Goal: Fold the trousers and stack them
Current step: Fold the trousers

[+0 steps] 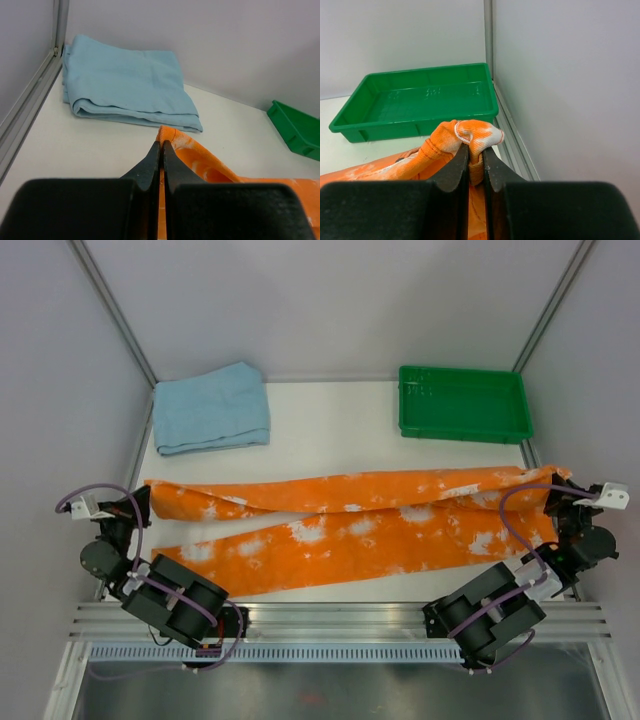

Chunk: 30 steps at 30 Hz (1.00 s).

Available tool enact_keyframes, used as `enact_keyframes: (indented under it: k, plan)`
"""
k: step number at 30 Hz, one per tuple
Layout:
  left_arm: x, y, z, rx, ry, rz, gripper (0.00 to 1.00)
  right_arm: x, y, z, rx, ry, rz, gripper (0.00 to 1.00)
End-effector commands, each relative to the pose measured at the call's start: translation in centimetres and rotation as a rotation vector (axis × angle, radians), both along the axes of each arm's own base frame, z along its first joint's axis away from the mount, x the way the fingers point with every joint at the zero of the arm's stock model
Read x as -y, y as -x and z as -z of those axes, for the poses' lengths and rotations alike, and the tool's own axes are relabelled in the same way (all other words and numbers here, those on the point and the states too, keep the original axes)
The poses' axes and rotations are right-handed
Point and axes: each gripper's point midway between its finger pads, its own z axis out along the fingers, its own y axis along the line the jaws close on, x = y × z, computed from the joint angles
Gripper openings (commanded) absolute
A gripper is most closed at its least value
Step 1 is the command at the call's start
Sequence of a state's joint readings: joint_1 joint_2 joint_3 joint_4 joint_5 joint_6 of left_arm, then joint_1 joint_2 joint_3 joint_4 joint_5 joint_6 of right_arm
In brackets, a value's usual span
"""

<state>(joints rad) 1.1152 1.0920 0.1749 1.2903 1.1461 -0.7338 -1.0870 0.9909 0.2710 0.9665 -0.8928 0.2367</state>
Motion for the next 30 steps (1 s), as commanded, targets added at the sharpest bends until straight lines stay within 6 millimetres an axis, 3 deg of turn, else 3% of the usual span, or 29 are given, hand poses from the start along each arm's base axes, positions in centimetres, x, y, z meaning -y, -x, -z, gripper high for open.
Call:
enact_keyframes:
  k: [1, 6, 8, 11, 15, 20, 24, 26, 28, 30]
  plan:
    - [1.2, 0.6, -4.5, 0.187, -0.299, -0.036, 0.02, 0.5, -0.1, -0.3, -0.009, 0.075, 0.047, 0.00]
    - [2.0, -0.4, -4.9, 0.184, -0.296, 0.027, 0.02, 0.2, -1.2, 1.3, -0.087, 0.096, 0.066, 0.01]
    - [1.9, -1.0, -4.8, 0.168, -0.268, 0.045, 0.02, 1.1, -1.6, 1.0, -0.102, 0.112, 0.113, 0.00]
    - [2.2, -1.9, -4.8, 0.166, -0.231, 0.060, 0.02, 0.5, -2.6, -0.2, -0.063, 0.120, 0.105, 0.00]
    - [4.4, -3.0, -4.0, 0.143, -0.203, 0.151, 0.02, -0.8, -3.1, -1.9, 0.027, 0.099, 0.084, 0.00]
    - [8.0, -3.5, -3.6, 0.141, -0.184, 0.267, 0.02, 1.3, 0.0, -1.4, 0.087, 0.009, 0.317, 0.00]
    - [9.2, -3.5, -3.6, 0.144, -0.175, 0.307, 0.02, 2.3, 0.7, 0.5, -0.084, -0.021, 0.398, 0.00]
    - [9.0, -3.7, -3.6, 0.143, -0.159, 0.289, 0.02, 3.2, 1.4, 1.1, -0.131, -0.018, 0.475, 0.00]
    - [8.4, -4.1, -3.0, 0.113, -0.124, 0.259, 0.02, 5.6, 3.6, 0.5, -0.127, -0.032, 0.660, 0.00]
    - [7.9, -4.5, -1.9, 0.060, -0.079, 0.235, 0.02, 6.1, 4.1, 0.3, -0.153, -0.003, 0.699, 0.00]
